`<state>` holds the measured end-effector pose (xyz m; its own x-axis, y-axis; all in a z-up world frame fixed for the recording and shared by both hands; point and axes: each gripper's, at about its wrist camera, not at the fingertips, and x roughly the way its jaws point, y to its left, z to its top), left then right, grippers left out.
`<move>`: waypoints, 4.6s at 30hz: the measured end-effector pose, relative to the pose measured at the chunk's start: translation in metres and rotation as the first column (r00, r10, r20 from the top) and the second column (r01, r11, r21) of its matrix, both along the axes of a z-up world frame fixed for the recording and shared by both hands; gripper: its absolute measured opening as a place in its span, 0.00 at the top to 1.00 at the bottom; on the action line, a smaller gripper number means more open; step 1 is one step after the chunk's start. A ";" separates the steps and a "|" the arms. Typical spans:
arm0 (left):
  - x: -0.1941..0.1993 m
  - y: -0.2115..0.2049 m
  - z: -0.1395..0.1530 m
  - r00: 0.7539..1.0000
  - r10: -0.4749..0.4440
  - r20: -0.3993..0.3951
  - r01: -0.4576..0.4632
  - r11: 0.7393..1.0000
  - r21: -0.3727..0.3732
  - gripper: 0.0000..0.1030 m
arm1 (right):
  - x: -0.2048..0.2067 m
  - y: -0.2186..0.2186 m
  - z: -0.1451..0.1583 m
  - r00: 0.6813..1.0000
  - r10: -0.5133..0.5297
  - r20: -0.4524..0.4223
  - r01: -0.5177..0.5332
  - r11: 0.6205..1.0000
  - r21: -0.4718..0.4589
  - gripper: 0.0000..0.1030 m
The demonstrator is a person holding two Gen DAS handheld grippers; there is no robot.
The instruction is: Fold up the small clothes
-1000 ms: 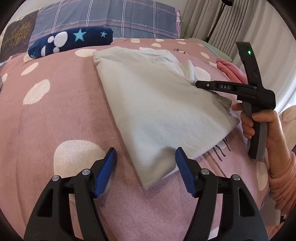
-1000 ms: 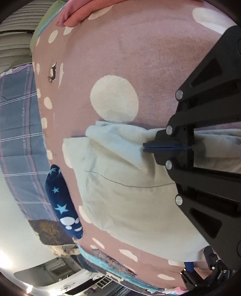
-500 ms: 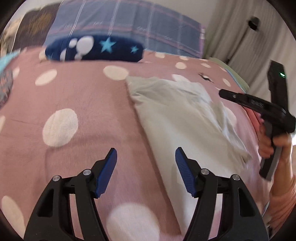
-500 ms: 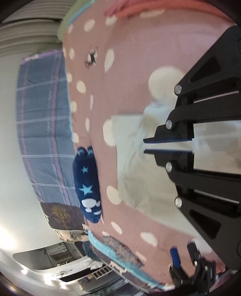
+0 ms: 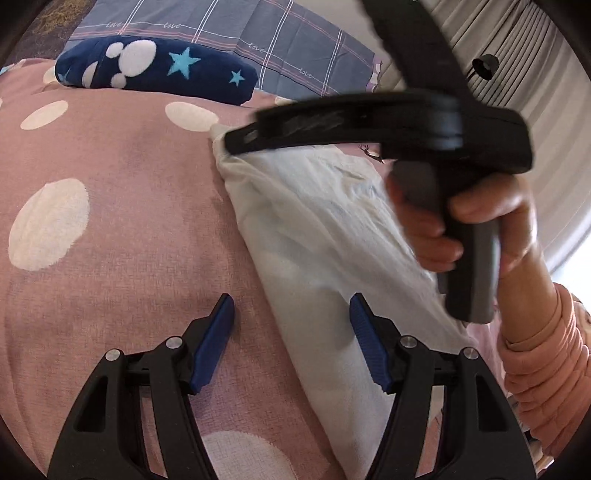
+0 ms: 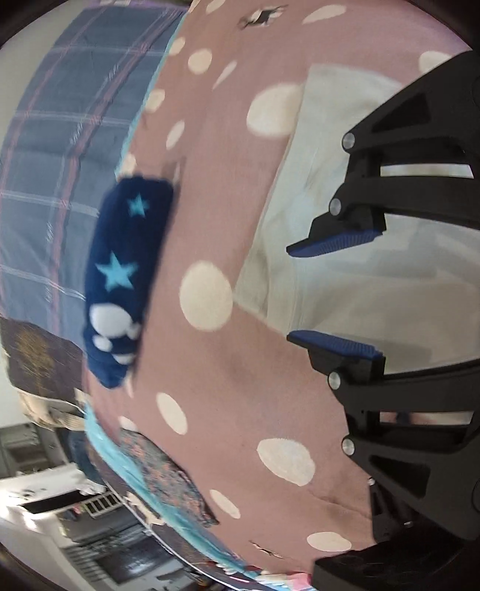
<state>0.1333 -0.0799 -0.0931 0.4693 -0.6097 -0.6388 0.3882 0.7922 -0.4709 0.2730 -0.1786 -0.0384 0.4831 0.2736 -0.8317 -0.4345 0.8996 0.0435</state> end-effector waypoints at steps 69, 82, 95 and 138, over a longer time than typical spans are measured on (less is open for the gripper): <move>0.083 -0.046 0.013 0.999 -0.038 -0.009 0.039 0.981 0.190 0.38 | -0.081 -0.219 -0.040 0.961 -0.146 -0.237 0.240 0.866 0.440 0.48; 0.075 -0.059 0.054 0.983 -0.012 0.181 -0.030 0.973 0.228 0.90 | -0.070 -0.192 -0.021 0.979 -0.183 -0.087 0.202 0.917 0.344 0.85; -0.063 -0.102 0.199 0.856 -0.146 0.497 0.106 0.988 0.108 0.93 | -0.242 -0.190 0.128 0.866 -0.307 0.395 0.199 0.936 0.291 0.87; 0.041 -0.446 0.083 0.879 -0.367 0.305 0.250 0.898 0.362 0.44 | -0.236 -0.515 0.072 0.382 -0.891 0.247 0.909 0.411 0.076 0.56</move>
<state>0.1741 -0.5258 -0.0101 0.5196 -0.5656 -0.6404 0.7305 0.6828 -0.0102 0.0368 -0.6936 0.0333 0.5738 -0.4806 -0.6632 0.6441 0.7650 0.0030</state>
